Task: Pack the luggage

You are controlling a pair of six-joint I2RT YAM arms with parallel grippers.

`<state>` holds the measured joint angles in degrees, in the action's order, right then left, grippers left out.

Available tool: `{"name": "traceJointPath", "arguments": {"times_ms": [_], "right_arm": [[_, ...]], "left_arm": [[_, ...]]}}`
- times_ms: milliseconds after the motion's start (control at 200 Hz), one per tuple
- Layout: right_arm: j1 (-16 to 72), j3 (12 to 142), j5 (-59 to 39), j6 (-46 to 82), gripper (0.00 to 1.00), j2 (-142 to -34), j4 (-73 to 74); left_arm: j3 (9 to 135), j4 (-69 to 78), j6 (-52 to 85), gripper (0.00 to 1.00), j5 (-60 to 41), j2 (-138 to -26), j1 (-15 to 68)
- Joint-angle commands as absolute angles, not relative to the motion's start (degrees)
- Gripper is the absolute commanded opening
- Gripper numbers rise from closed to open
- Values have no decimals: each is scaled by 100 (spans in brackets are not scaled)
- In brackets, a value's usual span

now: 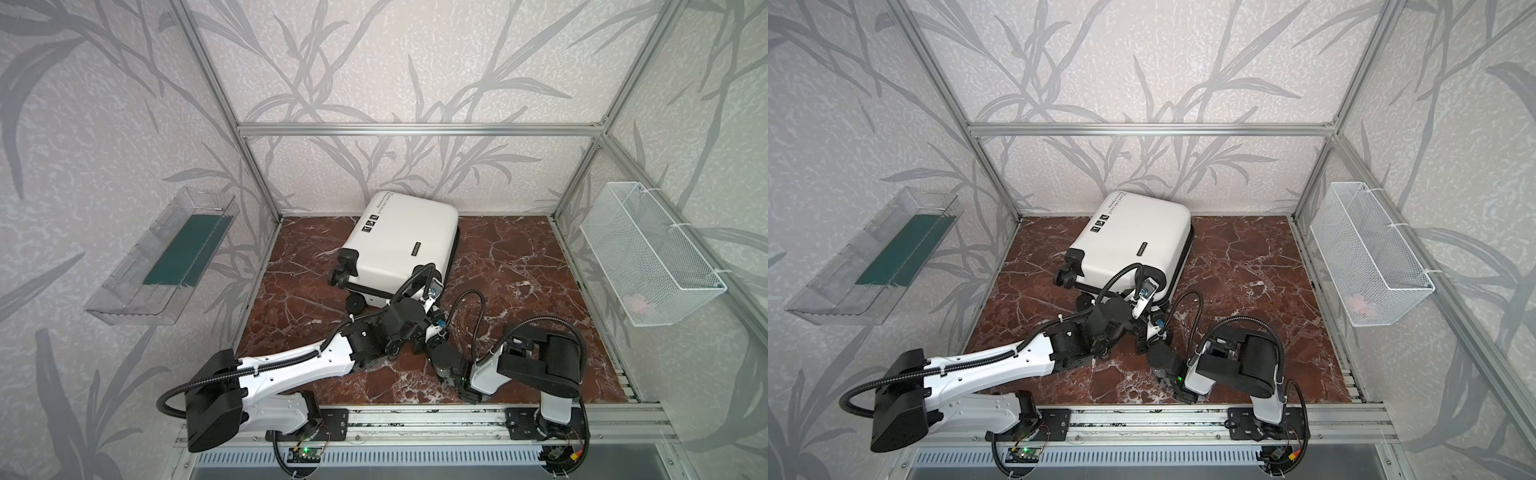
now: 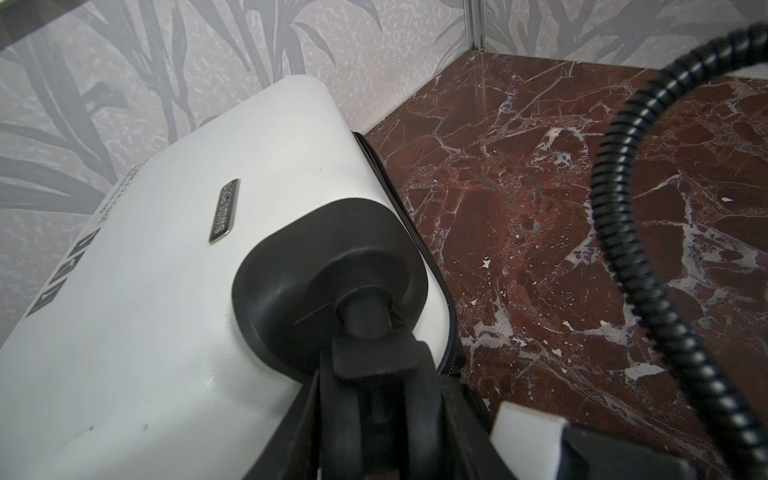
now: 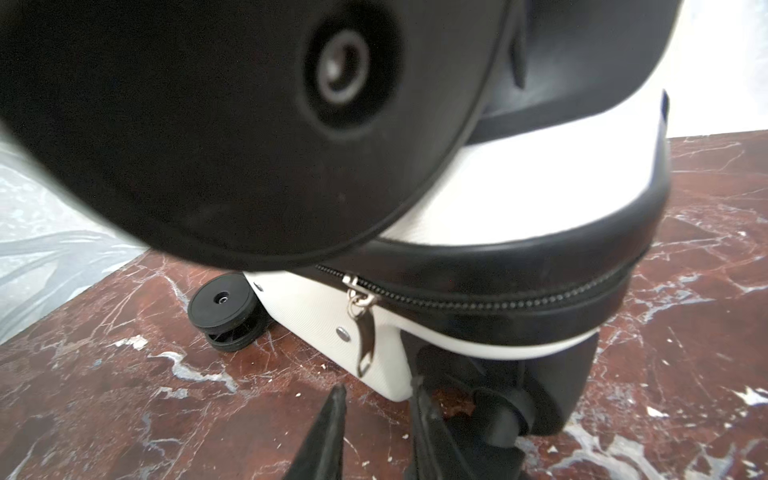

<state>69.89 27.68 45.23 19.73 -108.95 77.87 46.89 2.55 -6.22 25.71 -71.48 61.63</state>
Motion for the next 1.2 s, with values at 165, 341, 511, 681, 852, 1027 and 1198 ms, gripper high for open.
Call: {"name": "traceJointPath", "arguments": {"times_ms": [165, 341, 511, 681, 852, 1027, 1198], "right_arm": [[7235, 2733, 4383, 1684, 27, -10802, 8060], [7235, 2864, 4643, 1642, 27, -10931, 8060], [7186, 3120, 4632, 1460, 26, -10993, 8060], [7056, 3332, 4554, 1466, 23, -11108, 8060], [7031, 3461, 4527, 1485, 20, -11197, 8060], [7034, 3533, 4385, 1444, 11, -11188, 8060], [7036, 3515, 4296, 1433, 0, -11147, 8060]], "left_arm": [[4981, 651, -642, 9, 1547, -7022, 6335], [5015, 631, -624, 9, 1555, -7020, 6331], [5027, 598, -560, 7, 1519, -7024, 6329], [5014, 605, -469, 6, 1490, -7058, 6333], [5009, 615, -404, 6, 1442, -7085, 6328], [4999, 641, -361, 5, 1415, -7104, 6328], [4968, 685, -311, 4, 1392, -7078, 6328]]}}
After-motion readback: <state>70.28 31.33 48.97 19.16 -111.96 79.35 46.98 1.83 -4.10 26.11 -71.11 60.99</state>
